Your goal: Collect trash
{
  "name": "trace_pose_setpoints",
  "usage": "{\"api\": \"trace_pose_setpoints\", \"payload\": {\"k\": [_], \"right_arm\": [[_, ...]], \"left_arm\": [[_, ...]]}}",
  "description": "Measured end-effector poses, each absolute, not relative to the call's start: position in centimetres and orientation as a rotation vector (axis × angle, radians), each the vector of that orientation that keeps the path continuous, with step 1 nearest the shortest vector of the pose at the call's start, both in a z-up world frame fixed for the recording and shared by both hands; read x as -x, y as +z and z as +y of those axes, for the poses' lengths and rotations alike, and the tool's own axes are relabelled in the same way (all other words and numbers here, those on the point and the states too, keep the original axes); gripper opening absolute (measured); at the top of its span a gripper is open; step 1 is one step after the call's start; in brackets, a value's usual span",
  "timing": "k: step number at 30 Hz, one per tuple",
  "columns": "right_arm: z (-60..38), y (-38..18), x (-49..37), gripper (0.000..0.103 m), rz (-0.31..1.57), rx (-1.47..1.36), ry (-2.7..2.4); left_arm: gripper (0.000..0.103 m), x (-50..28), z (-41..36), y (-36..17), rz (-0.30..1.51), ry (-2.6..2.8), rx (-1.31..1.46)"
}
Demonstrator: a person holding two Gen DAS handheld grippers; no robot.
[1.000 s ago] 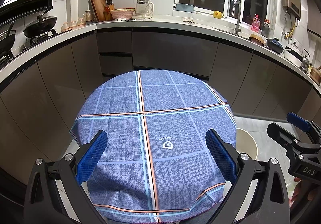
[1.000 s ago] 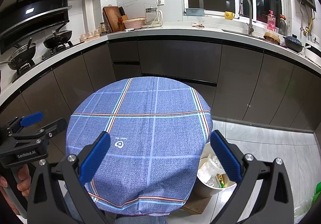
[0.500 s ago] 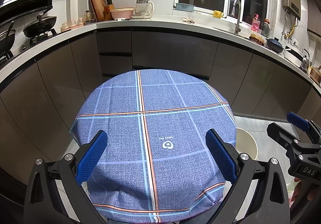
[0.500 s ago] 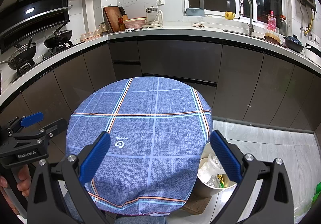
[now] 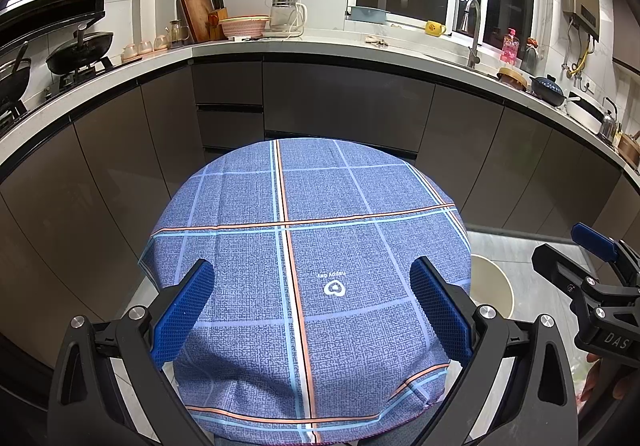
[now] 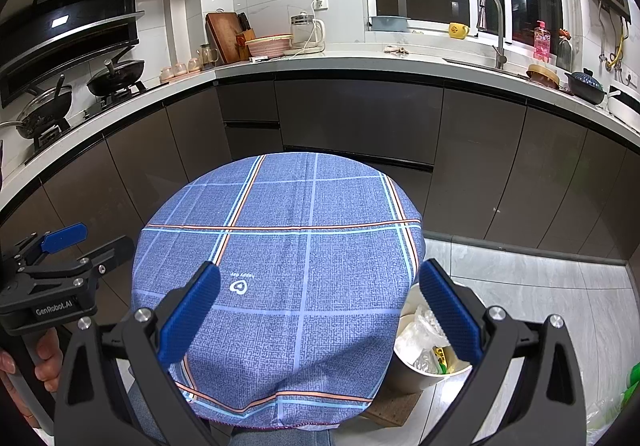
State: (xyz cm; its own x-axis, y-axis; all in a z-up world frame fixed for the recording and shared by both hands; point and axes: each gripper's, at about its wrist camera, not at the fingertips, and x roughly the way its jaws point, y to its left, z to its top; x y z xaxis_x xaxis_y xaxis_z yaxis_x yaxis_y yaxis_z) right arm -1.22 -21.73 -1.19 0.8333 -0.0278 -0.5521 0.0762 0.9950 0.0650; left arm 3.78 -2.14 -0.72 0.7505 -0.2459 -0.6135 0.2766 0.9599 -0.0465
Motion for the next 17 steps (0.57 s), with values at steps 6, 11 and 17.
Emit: {"api": "trace_pose_setpoints", "payload": {"k": [6, 11, 17], "right_arm": [[-21.66, -1.29, 1.17, 0.1, 0.584, -0.087, -0.055], [-21.66, -1.29, 1.17, 0.1, 0.585, -0.087, -0.054], [-21.61, -1.34, 1.18, 0.1, 0.584, -0.087, -0.054]], "left_arm": [[0.095, -3.77, -2.23, -0.72, 0.663, -0.288, -0.051], [0.095, -3.86, -2.25, -0.65, 0.665, -0.286, -0.051], [0.095, -3.95, -2.17, -0.75, 0.667, -0.285, -0.051]]}}
